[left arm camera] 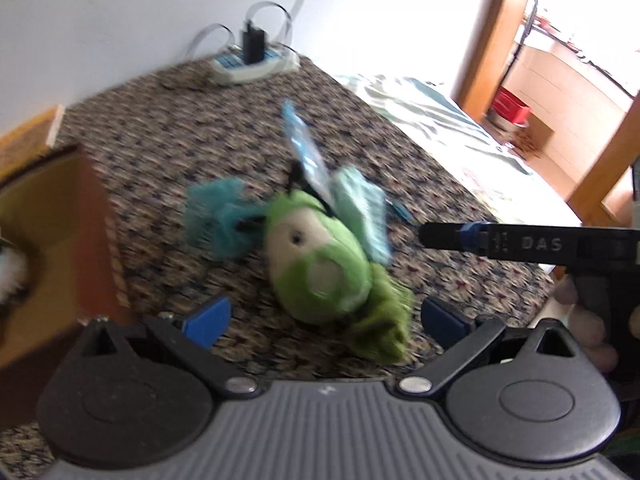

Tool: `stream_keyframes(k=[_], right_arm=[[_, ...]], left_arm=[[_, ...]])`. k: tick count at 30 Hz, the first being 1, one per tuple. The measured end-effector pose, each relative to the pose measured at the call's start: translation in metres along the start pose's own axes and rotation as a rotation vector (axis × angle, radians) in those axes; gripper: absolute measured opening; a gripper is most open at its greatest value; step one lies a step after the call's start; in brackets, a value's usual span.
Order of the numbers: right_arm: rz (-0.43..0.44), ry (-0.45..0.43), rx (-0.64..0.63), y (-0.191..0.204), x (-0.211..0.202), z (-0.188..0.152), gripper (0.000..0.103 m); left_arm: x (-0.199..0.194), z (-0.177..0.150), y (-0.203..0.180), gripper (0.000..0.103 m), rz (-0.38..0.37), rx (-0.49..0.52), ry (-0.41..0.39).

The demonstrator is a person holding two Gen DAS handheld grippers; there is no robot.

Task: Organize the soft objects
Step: 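Move the right gripper back to the pile toward the green knitted cloth, then grasp the green knitted cloth with the right gripper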

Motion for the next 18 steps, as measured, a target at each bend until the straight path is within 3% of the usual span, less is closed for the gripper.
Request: stream_keyframes(k=[7,12,18], right_arm=[[0.013,0.084,0.020,-0.016,0.005,-0.017,0.020],[0.052,0.118,0.051,-0.022,0.011,-0.020,0.020],[0.120,0.172,0.111,-0.020,0.024,-0.021,0.020]], left_arm=[[0.028,-0.013,-0.020,0.099,-0.082,0.007,0.049],[0.049,-0.016,-0.021,0.080,-0.109,-0.008,0.086],[0.064,-0.017,-0.014,0.074,-0.129,-0.067,0.106]])
Point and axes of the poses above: each gripper's, at about its wrist camera, not at the fingertips, and x roughly the way its jaws point, y to its left, z to its top, the point moved 2 cm from there along x, roughly the way its jaws point, and after that the axes turned 5 degrees about -x, right-handed, at the moved point
